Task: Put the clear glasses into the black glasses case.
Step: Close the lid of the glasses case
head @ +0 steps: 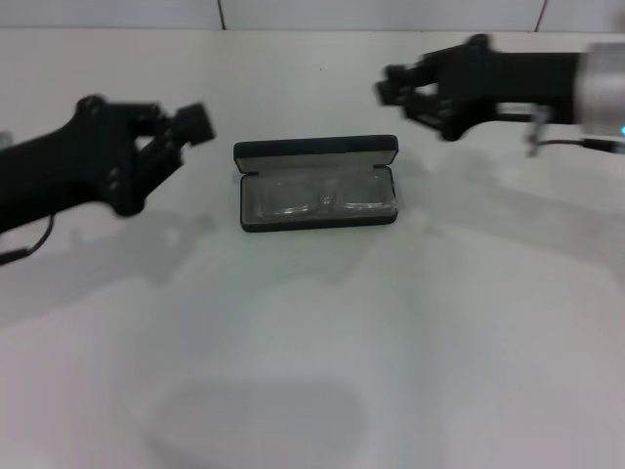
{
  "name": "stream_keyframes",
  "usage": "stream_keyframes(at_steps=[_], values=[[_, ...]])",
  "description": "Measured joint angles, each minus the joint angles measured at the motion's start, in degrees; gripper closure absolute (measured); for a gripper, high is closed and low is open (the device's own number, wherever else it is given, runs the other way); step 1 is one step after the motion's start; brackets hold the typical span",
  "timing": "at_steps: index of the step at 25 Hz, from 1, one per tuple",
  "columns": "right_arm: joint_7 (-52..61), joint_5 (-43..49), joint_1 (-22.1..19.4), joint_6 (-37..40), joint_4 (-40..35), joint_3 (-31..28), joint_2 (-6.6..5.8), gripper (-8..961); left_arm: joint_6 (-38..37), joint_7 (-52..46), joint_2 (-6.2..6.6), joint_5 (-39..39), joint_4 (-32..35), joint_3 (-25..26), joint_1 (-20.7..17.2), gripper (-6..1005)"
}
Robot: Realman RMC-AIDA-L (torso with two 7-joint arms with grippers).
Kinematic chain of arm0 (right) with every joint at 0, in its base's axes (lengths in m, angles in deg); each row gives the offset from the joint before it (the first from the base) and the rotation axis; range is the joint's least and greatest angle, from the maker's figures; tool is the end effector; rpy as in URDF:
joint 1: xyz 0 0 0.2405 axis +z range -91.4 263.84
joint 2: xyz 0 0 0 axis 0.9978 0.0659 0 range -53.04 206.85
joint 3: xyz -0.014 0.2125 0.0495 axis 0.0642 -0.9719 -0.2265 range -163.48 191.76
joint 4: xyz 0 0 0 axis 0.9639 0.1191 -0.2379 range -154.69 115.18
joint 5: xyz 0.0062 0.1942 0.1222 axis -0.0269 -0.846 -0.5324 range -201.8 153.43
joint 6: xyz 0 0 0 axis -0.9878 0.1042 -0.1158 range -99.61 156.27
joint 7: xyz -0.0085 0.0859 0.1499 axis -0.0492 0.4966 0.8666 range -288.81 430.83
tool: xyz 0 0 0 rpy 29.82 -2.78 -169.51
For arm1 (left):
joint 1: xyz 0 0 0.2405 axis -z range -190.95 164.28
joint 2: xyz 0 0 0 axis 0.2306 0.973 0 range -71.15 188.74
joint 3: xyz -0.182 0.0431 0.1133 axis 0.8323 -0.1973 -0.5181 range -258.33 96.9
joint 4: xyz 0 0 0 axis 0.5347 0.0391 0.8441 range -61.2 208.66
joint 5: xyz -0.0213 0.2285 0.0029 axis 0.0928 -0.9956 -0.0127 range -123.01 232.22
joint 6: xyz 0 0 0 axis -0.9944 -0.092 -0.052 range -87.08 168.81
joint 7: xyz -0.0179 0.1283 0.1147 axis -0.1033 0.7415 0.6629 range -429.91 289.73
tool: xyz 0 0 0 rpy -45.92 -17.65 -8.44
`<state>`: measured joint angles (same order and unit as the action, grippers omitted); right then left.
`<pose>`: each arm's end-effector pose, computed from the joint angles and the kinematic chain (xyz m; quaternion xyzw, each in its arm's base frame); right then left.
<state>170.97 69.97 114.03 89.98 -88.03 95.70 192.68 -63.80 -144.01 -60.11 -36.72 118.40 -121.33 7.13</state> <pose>0.0904 0.3921 -0.0067 -0.9514 0.0960 0.2173 0.1958 -0.2110 0.3031 0.0593 -0.8868 -0.1173 -0.4159 0.1637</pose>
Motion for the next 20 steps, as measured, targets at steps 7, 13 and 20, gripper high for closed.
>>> stream_keyframes(at_steps=[7, 13, 20], values=[[-10.0, -13.1, -4.9, 13.9, 15.8, -19.1, -0.27, 805, 10.0, -0.4, -0.54, 0.1, -7.5, -0.2, 8.0, 953], [-15.5, -13.6, -6.1, 17.9, 24.7, -24.4, -0.40, 806, 22.0, -0.8, -0.69, 0.0, -13.4, -5.1, 14.4, 953], [-16.6, -14.0, -8.1, 19.9, 27.8, -24.5, -0.29, 809, 37.5, -2.9, -0.79, 0.2, -20.5, -7.9, 21.7, 952]])
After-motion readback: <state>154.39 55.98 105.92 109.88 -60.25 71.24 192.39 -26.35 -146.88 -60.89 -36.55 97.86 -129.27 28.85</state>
